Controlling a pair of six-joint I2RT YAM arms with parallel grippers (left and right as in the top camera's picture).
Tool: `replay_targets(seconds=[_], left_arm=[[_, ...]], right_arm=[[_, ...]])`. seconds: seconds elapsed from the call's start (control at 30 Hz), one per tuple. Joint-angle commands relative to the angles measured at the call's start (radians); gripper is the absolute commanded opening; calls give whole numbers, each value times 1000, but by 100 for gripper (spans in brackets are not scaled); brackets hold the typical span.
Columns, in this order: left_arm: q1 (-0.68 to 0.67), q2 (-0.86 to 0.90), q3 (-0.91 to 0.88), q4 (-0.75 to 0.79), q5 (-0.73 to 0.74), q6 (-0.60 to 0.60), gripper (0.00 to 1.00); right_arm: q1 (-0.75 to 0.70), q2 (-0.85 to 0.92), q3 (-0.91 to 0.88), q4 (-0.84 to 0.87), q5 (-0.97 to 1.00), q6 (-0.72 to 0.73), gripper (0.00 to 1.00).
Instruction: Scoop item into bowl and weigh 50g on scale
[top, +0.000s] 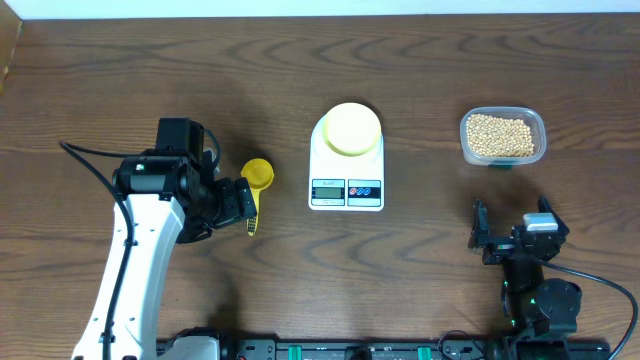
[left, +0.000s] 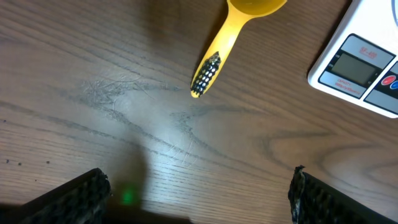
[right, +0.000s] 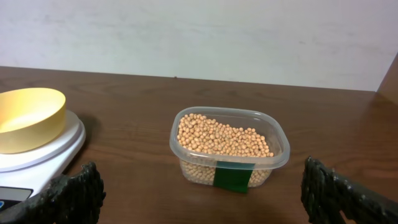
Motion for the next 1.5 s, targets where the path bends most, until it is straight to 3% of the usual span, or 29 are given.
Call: replay_targets(seconds=[0.0,1.47], left_arm=[[3,8,-2,11,-14,-9,94],[3,25,-2,93,-14,-9,94]], right_arm=[[-6,-4,-2,-5,2,-12,99],[-6,-4,-2,-5,2,-12,99]])
